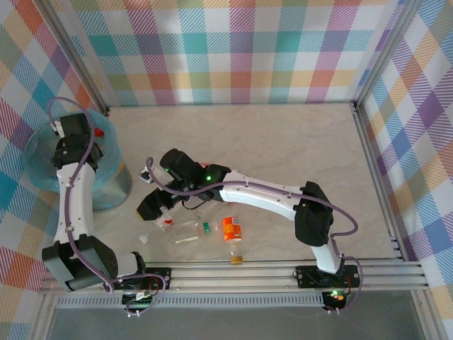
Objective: Put the plastic bottles in the bin
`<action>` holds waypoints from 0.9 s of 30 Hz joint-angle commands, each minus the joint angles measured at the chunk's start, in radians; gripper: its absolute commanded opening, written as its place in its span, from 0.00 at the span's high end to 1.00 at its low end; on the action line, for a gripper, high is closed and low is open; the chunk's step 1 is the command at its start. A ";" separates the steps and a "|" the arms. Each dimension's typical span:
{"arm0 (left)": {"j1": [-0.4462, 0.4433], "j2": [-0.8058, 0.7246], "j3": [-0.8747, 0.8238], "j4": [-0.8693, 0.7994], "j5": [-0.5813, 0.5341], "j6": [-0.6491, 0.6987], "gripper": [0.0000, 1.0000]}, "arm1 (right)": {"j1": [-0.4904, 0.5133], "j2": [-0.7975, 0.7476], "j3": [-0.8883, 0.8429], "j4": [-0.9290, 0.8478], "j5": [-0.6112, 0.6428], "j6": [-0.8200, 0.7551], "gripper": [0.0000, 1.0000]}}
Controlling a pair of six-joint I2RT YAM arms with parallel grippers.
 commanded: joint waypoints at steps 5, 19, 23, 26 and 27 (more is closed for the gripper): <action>0.034 0.031 0.022 -0.004 0.057 -0.021 0.45 | -0.002 -0.023 0.039 -0.002 -0.025 -0.002 0.26; 0.033 -0.036 0.018 0.009 0.050 -0.003 0.32 | -0.002 -0.020 0.048 -0.006 -0.028 -0.005 0.26; 0.034 -0.020 0.019 -0.001 0.052 -0.001 0.32 | -0.003 -0.020 0.044 -0.012 -0.029 0.000 0.26; 0.034 -0.010 0.033 -0.022 0.081 -0.011 0.33 | -0.002 -0.024 0.039 -0.015 -0.026 0.001 0.26; 0.034 -0.015 0.035 -0.022 0.094 -0.016 0.33 | -0.002 -0.026 0.039 -0.019 -0.025 0.000 0.26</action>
